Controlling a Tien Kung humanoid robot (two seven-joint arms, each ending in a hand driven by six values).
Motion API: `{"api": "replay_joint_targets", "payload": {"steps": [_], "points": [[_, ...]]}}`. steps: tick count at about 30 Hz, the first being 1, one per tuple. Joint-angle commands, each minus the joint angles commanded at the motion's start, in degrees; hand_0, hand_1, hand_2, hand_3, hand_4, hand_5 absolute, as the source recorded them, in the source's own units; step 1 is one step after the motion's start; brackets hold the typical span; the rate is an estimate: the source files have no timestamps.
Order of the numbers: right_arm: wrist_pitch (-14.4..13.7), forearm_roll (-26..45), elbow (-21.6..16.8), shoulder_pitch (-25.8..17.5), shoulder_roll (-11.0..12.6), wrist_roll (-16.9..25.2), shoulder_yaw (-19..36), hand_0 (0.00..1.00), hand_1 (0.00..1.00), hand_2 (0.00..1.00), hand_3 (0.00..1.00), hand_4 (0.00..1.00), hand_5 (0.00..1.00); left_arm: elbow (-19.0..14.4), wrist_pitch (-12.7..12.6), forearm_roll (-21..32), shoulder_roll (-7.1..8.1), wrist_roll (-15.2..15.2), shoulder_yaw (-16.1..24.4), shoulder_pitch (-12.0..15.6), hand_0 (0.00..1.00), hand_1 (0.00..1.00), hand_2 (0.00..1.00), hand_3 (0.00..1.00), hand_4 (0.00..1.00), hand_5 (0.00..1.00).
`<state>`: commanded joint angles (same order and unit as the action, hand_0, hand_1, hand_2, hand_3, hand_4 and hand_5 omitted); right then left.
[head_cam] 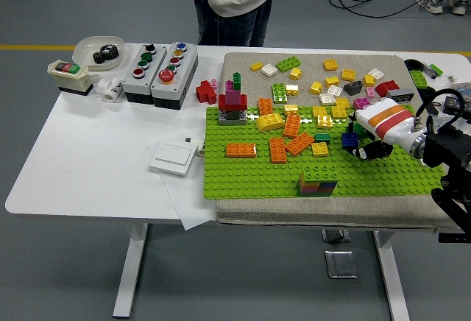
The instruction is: Pick up the brick,pile it on top of brick,press brick,pick up the brick,pile it on top of brick,press brick
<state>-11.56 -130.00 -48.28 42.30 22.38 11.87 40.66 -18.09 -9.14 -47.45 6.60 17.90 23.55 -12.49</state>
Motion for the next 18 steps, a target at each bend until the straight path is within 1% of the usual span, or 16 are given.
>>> {"api": "replay_joint_targets", "payload": {"steps": [4,5,8,9,14,18], "points": [[0.3,0.0,-2.0,-0.3,1.0,0.0,0.8,0.309,0.172,0.210,0.505,0.796,0.422,0.1,0.0,0.1,0.01,-0.1,0.0,0.0,0.683,0.724,0.731,0.595,0.688,0.663],[0.6,0.0,-3.6,-0.4,1.8,0.1,1.0,0.309,0.172,0.210,0.505,0.796,0.422,0.1,-0.1,0.2,0.01,-0.1,-0.1,0.0,0.683,0.724,0.731,0.595,0.688,0.663],[1.1,0.6,-6.3,-0.5,3.1,0.1,1.3,0.304,0.173,0.209,0.510,0.782,0.413,0.2,-0.1,0.1,0.00,-0.1,0.0,0.1,0.680,0.722,0.731,0.595,0.688,0.664],[1.8,1.6,-8.0,-0.6,4.2,0.3,1.7,0.304,0.173,0.209,0.510,0.782,0.413,0.2,-0.1,0.1,0.01,-0.2,0.0,0.1,0.680,0.722,0.731,0.595,0.688,0.664],[4.0,4.4,-15.2,-1.1,7.4,0.6,2.7,0.294,0.167,0.208,0.513,0.778,0.411,0.3,-0.1,-0.2,0.04,-0.2,0.2,0.2,0.678,0.721,0.731,0.595,0.687,0.663],[5.7,6.2,-21.3,-1.6,10.3,0.0,2.4,0.294,0.167,0.208,0.513,0.778,0.411,0.5,0.0,-0.7,0.06,-0.1,0.5,0.3,0.678,0.721,0.731,0.595,0.687,0.663]]}}
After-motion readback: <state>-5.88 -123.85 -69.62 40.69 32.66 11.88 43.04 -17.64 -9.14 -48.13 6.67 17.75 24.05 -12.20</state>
